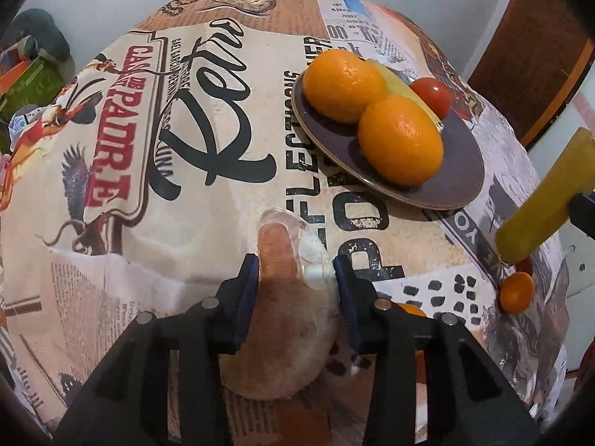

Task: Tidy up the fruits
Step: 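Grasp the peeled orange with the left gripper while the right gripper holds the zucchini, then carry the peeled orange and the zucchini toward the grey plate with both grippers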

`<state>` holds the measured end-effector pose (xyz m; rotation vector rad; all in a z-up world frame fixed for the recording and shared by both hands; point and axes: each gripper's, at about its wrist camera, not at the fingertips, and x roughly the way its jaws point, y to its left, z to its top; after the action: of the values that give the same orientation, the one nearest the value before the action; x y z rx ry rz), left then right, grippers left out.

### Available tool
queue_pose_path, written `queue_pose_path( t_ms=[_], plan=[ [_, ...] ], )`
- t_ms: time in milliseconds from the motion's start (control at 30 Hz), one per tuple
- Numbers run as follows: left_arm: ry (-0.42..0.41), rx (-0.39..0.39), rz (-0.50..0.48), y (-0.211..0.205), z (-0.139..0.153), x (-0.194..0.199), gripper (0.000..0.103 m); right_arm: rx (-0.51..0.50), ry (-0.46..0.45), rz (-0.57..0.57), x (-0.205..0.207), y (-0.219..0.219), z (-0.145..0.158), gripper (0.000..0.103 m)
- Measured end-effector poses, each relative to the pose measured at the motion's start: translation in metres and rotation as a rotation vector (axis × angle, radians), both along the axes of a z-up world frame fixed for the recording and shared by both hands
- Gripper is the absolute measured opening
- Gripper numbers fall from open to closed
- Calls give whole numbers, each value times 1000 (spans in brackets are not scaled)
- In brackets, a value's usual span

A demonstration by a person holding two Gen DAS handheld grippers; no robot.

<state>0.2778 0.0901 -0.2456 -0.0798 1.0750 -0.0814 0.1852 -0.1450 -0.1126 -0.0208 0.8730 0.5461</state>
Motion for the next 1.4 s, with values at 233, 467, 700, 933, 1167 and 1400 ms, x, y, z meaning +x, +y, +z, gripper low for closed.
queue_pose_path(
  t_ms=[233, 467, 700, 933, 1167, 1400],
  plan=[
    [-98, 5, 3, -5, 35, -13, 39, 21, -23, -32, 8, -14, 9, 33],
    [-221, -10, -16, -16, 81, -16, 39, 41, -44, -62, 19, -24, 18, 33],
    [-290, -29, -48, -35, 106, 1, 39, 49, -63, -73, 34, -27, 22, 33],
    [-301, -35, -72, -49, 106, 28, 39, 60, -88, -56, 53, -25, 25, 14],
    [-279, -45, -89, -57, 91, 44, 37, -4, 7, -17, 69, -12, -11, 14],
    [-264, -39, -100, -55, 82, 47, 30, -34, -9, -40, 70, -42, -19, 39]
  ],
)
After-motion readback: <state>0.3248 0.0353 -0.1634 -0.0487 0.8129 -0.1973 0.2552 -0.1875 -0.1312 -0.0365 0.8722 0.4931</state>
